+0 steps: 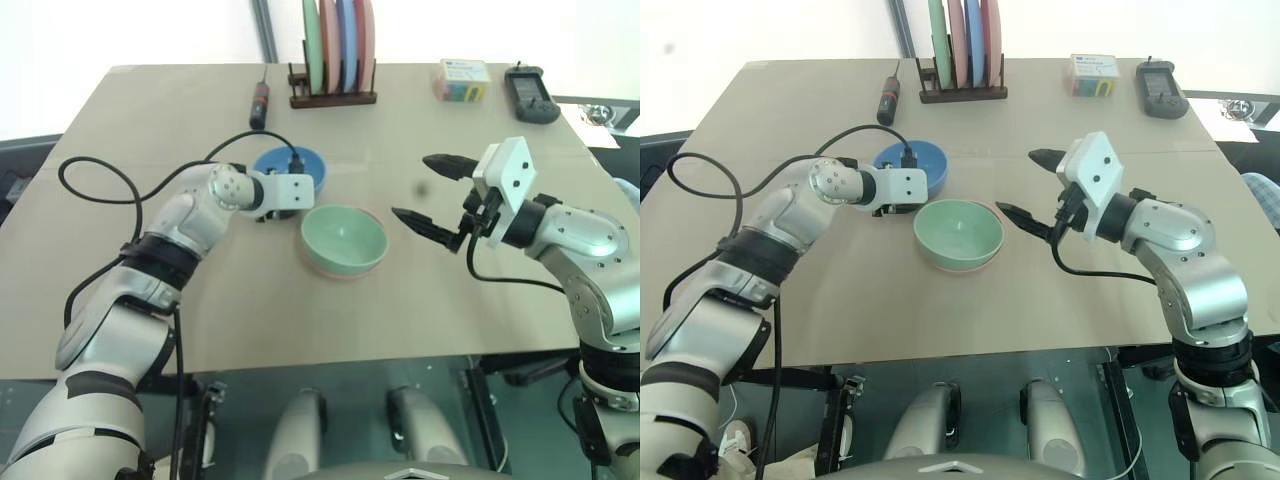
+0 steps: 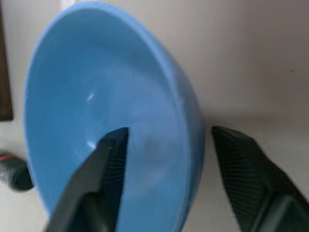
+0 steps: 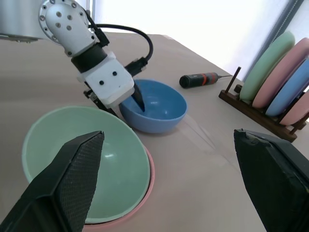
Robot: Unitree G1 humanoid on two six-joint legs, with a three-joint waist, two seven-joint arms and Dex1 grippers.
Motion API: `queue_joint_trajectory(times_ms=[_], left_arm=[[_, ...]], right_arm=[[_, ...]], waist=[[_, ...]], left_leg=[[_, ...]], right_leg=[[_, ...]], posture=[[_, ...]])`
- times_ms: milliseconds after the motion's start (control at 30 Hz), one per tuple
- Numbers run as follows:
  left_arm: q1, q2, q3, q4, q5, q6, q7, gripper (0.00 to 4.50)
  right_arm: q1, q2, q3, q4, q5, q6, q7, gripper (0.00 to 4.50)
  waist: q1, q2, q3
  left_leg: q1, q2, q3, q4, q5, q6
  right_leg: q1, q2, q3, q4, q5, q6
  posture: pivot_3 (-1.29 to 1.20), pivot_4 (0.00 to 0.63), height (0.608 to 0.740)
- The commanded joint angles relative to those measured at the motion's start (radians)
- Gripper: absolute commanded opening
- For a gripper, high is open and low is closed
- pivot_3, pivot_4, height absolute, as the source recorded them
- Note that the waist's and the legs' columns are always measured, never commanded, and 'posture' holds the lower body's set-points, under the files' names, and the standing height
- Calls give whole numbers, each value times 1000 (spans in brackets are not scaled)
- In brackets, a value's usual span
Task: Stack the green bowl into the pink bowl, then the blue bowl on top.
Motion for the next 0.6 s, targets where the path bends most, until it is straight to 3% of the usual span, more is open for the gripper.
queue_joint_trajectory(times_ms=[33,133,267,400,500,600], left_arm=[[-39,-5,29,35,16,-67,-27,857],[-32,-15,44,25,1,-91,-62,34],[-13,-9,98,-26,-41,-101,-84,34],[7,-27,213,-82,-182,-132,-120,34],[37,14,299,-210,-331,-183,-241,34],[57,25,330,-331,-480,-103,-388,34]], right_arm=[[10,-23,-45,-64,29,16,-31,4500],[30,-39,-59,-75,44,18,-36,4500],[53,-59,-73,-72,52,2,-40,4500],[97,-77,-96,-71,63,-51,-20,4500],[252,-116,-201,-115,124,-122,73,4500],[411,-143,-318,-147,184,-165,144,4500]], waist=[[0,0,0],[1,0,0],[2,0,0],[2,0,0],[7,0,0],[8,0,0]], left_leg=[[0,0,0,0,0,0],[0,0,0,1,0,0],[0,0,0,1,0,0],[0,0,0,1,0,0],[0,0,0,1,0,0],[-1,0,-1,1,0,0]], right_leg=[[0,0,0,0,0,0],[0,0,0,0,0,0],[0,0,0,1,0,0],[0,0,0,1,0,0],[0,-1,0,0,0,0],[1,-1,-1,0,0,0]], posture=[[0,150,740],[0,150,740],[0,150,740],[0,150,740],[0,150,740],[0,150,740]])
